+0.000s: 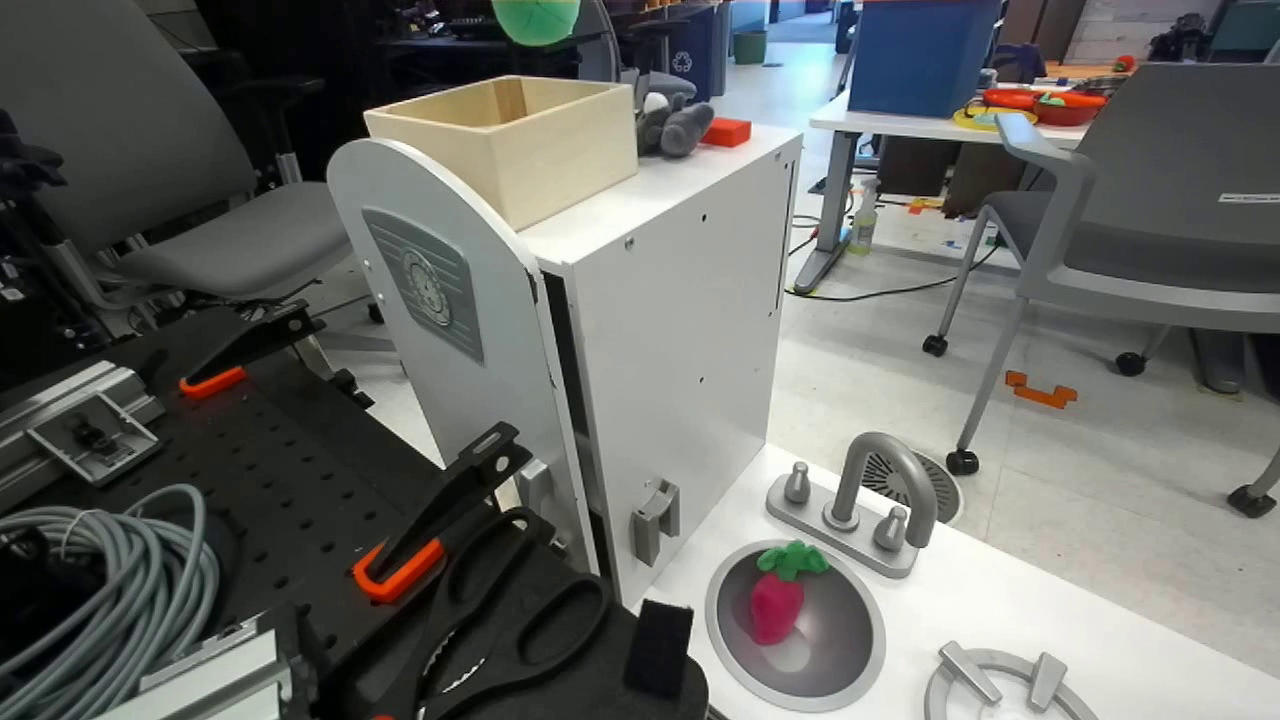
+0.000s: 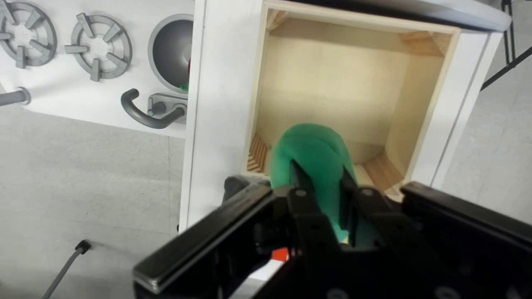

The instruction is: Remove the green object from the box

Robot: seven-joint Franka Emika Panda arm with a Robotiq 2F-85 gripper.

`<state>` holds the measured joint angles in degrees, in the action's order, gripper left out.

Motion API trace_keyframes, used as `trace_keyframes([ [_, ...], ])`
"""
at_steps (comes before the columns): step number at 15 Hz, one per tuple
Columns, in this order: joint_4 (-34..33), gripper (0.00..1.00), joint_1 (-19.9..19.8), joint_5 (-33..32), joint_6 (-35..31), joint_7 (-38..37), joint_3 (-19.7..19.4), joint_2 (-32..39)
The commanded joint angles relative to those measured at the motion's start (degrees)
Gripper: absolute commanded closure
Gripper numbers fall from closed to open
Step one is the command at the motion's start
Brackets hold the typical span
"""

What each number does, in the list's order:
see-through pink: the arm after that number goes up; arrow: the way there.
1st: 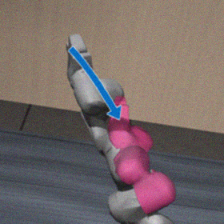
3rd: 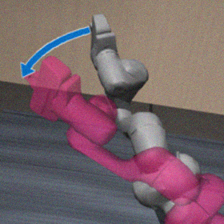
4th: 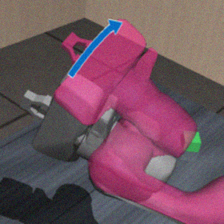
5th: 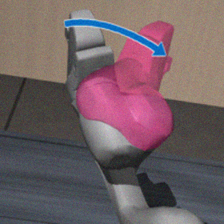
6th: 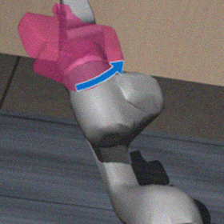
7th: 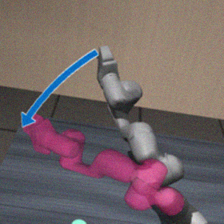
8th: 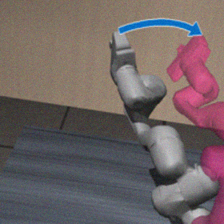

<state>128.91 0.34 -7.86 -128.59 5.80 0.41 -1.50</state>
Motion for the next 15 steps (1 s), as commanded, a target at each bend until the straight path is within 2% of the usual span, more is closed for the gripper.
trace_keyframes([
  [1, -0.02, 0.96, -0.63, -1.95, -1.73, -3.23, -0.48, -1.79],
  [10, -10.33, 0.96, -1.98, -1.88, 0.39, -4.27, -2.12, 8.90],
  [15, -12.23, 0.96, -1.45, -2.31, 0.15, -4.14, -2.28, 11.72],
])
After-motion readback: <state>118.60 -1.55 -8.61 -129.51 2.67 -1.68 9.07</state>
